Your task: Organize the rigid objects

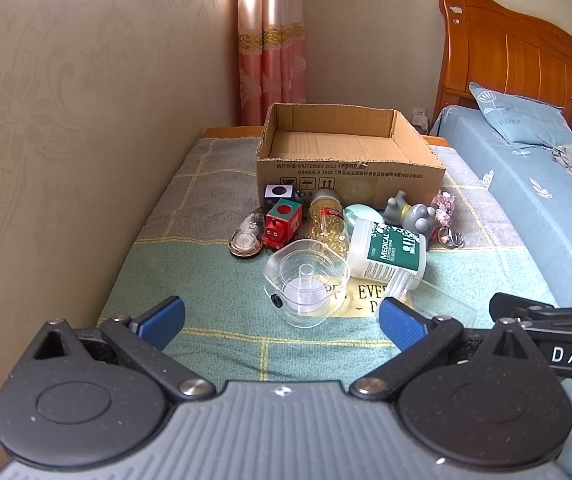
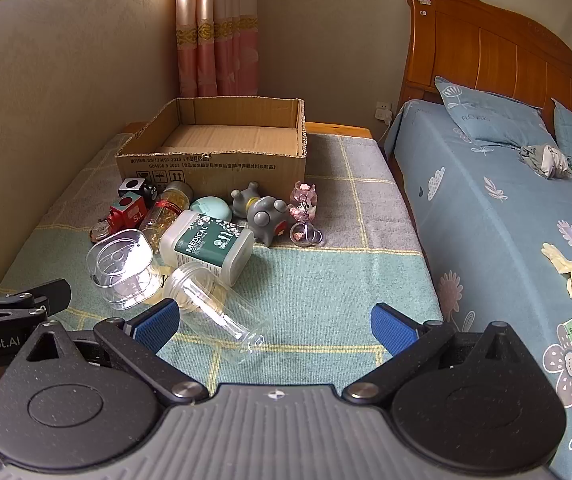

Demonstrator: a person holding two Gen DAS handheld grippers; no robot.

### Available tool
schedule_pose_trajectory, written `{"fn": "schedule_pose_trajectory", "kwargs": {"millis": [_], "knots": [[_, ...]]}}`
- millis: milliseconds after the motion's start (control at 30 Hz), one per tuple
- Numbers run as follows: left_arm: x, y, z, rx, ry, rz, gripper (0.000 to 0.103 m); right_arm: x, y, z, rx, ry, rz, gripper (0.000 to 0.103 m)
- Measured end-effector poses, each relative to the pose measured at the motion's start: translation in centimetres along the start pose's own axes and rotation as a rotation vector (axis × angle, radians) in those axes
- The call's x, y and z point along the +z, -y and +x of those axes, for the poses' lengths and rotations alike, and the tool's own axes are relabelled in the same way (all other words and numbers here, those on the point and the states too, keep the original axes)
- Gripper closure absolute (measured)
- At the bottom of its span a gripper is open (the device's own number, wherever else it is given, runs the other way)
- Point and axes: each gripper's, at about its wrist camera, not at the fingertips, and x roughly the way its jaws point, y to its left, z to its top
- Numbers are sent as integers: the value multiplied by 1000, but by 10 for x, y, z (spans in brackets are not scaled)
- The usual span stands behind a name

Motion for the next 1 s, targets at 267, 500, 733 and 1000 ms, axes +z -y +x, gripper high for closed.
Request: {"fn": "schedule_pose_trajectory", "kwargs": {"millis": [267,500,733,1000], "knots": [[0,1,-3,2,-3,6,1,2,1,-2,-1,5,1,0],[-1,1,-3,2,-2,5,1,1,1,-3,-4,10,3,0],[-1,2,-3,2,0,6,1,0,1,-3,-5,12,2,0],[-1,2,0,-7,0,8,1,0,1,-4,-2,17,-2,0]]}}
